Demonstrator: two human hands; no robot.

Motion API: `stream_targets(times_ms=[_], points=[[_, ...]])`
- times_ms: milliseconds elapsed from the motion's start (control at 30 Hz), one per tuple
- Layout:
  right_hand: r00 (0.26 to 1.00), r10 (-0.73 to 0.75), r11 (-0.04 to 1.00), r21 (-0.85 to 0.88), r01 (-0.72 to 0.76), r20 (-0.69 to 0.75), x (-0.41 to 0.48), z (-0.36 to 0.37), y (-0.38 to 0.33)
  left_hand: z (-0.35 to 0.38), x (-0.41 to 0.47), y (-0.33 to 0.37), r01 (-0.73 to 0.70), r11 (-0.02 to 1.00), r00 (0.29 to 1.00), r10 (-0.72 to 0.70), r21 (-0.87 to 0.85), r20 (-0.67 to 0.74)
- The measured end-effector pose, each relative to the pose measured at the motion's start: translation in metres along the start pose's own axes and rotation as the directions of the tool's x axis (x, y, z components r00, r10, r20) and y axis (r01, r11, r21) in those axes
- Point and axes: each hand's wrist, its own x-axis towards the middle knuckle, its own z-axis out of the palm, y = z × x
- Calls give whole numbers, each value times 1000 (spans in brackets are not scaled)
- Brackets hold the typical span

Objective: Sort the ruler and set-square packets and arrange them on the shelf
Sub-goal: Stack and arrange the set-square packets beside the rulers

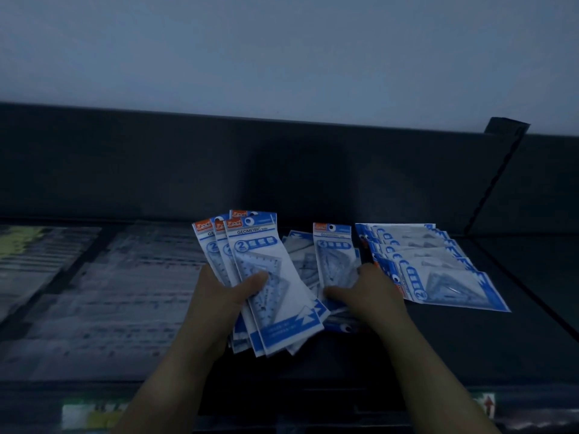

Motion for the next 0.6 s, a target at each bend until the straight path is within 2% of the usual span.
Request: stream_targets(times_ms=[67,133,167,233,267,300,400,533,600], points=[[999,-29,987,155,31,-12,2,-3,4,-2,-1,-1,12,1000,1000,-12,7,-14],[996,-67,913,400,84,-57,1,-7,6,-1,-1,-4,16,1000,1000,-16,9,-21],[997,-57,835,545,80,-59,-3,-10,6,0,-1,-5,16,1000,1000,-16,9,-23],[998,-55,599,801,2,38,-11,-16,1,4,0,-8,21,1000,999,-21,3,-32],[991,-92,504,863,-36,95,-15,-17,-2,7,0,-9,23,1000,999,-23,-4,-26],[981,-140,464,884,-54,133,-20,-18,-4,10,1,-10,20,1000,1000,-20,-12,-22],[957,-213,456,886,-82,198,-33,-13,-10,22,1,-7,31,999,998,-33,-40,-47],[952,-197,537,838,-93,232,-39,-9,-6,37,0,-4,39,997,998,-42,-62,-53],[963,-163,518,849,-103,216,-37,-10,-2,40,-2,-3,38,996,997,-43,-83,-64]])
